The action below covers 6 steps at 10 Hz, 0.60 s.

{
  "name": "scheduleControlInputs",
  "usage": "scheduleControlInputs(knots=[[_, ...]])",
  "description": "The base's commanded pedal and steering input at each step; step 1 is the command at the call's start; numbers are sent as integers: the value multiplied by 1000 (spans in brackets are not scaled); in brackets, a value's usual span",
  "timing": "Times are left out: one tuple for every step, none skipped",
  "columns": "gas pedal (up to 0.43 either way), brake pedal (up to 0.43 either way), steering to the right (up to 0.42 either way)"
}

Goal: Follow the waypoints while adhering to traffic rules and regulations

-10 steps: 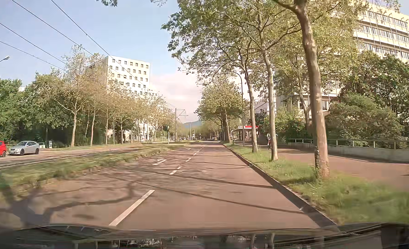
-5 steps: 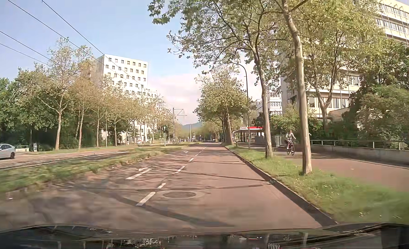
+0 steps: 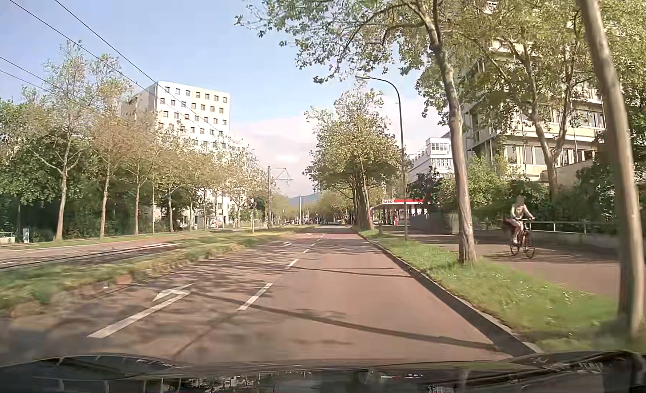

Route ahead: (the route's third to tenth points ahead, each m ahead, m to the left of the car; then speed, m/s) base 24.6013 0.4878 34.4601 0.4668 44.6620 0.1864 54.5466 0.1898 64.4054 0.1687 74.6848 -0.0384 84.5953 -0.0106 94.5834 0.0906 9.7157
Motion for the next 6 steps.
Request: scheduleControlInputs(knots=[[189,0,-2],[189,0,-2],[189,0,-1],[157,0,1],[157,0,4],[157,0,5]])
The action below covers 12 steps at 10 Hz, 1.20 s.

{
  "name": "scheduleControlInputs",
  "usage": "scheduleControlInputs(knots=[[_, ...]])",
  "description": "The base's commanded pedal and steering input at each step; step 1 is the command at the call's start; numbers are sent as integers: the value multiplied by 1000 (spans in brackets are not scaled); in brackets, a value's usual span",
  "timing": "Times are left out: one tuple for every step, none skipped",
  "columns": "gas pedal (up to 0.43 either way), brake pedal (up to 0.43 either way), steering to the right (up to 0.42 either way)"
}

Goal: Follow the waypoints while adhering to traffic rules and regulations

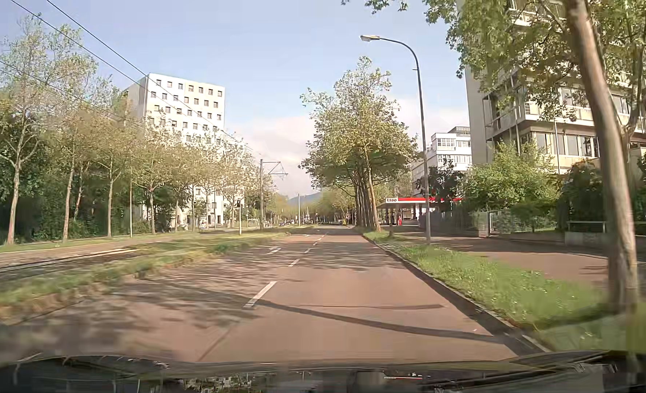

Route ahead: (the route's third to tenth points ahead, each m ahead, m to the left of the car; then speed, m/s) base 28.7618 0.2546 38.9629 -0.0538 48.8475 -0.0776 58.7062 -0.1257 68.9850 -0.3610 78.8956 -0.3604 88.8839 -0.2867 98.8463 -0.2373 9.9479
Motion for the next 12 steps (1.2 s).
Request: scheduleControlInputs(knots=[[150,0,5],[150,0,4],[150,0,4],[150,0,3],[157,0,4],[157,0,3],[157,0,3],[157,0,3],[157,0,3],[157,0,3],[157,0,3],[157,0,3]])
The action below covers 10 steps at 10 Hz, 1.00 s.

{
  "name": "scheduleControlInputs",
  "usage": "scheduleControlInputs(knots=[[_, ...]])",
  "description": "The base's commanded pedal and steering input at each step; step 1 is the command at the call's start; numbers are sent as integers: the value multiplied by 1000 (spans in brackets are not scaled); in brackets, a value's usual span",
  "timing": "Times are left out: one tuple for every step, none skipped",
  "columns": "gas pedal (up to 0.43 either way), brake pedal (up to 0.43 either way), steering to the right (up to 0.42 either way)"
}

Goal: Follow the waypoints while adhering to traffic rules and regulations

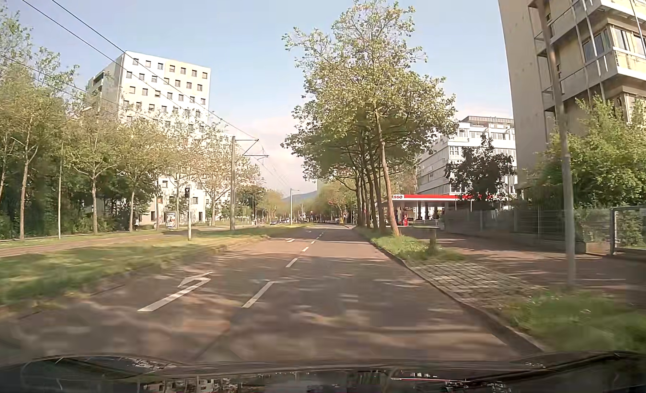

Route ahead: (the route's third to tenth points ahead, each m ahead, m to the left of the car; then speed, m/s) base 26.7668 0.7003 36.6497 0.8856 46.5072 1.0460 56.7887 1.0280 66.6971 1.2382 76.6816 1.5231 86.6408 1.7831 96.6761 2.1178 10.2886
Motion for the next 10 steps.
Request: scheduleControlInputs(knots=[[157,0,3],[169,0,3],[189,0,3],[189,0,3],[157,0,3],[157,0,3],[157,0,3],[157,0,3],[157,0,3],[157,0,3]])
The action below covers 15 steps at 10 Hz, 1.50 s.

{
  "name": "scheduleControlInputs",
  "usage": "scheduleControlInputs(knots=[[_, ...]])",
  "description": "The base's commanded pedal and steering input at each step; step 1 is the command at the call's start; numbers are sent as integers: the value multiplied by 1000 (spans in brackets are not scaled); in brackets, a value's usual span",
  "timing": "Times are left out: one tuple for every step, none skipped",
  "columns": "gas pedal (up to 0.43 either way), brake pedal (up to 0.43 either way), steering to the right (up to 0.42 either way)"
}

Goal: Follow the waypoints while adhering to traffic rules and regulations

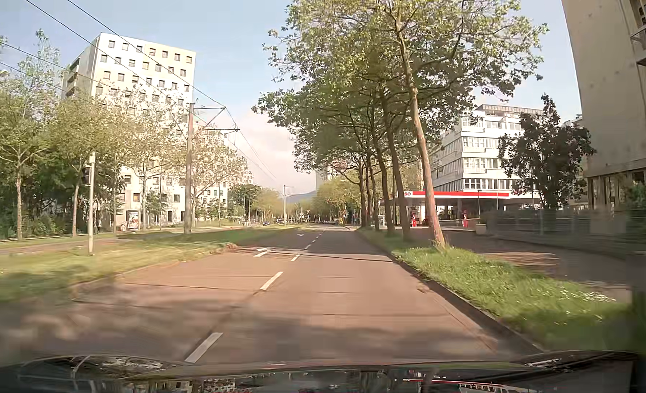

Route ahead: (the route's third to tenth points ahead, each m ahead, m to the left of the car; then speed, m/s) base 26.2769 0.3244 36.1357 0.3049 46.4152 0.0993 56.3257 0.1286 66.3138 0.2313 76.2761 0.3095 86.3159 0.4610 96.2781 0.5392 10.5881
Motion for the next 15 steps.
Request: scheduleControlInputs(knots=[[157,0,3],[157,0,3],[157,0,2],[157,0,2],[157,0,2],[157,0,2],[157,0,2],[157,0,2],[157,0,2],[118,0,2],[87,0,2],[0,0,2],[0,0,2],[0,0,2],[0,0,2]])
